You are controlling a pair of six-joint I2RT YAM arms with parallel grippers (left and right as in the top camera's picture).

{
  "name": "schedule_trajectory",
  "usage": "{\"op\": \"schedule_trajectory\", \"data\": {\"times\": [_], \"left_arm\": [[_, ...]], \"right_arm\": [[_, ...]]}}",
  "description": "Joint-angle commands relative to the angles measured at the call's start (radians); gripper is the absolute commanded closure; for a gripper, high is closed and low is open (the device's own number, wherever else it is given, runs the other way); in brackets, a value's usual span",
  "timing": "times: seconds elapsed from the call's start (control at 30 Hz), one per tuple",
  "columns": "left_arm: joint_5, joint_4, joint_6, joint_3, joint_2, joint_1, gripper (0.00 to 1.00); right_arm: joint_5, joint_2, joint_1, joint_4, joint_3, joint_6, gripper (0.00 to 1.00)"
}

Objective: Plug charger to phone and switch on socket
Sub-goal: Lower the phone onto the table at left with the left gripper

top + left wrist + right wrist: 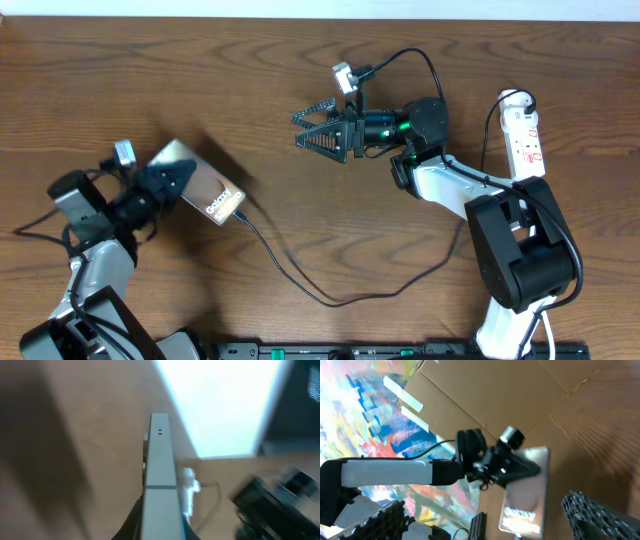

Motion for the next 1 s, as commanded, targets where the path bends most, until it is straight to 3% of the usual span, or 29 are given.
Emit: {"op": "schedule_trajectory", "data": {"times": [0.0,0.37,0.97], "left_arm": [[-0.248,-0.112,0.045,0.003,-0.005,0.005,0.93],[-0.531,-0.269,0.044,0.003,-0.005,0.005,0.92],[-0.662,-0.376,0.010,0.003,-0.005,0.005,0.92]], "right_arm": [[-0.011,-0.008,-0.001,0.003,0.016,0.010,0.01],[-0.018,-0.008,-0.001,0.002,0.016,0.010,0.01],[-0.018,-0.008,0.001,-0.010,0.015,0.010,0.01]]}}
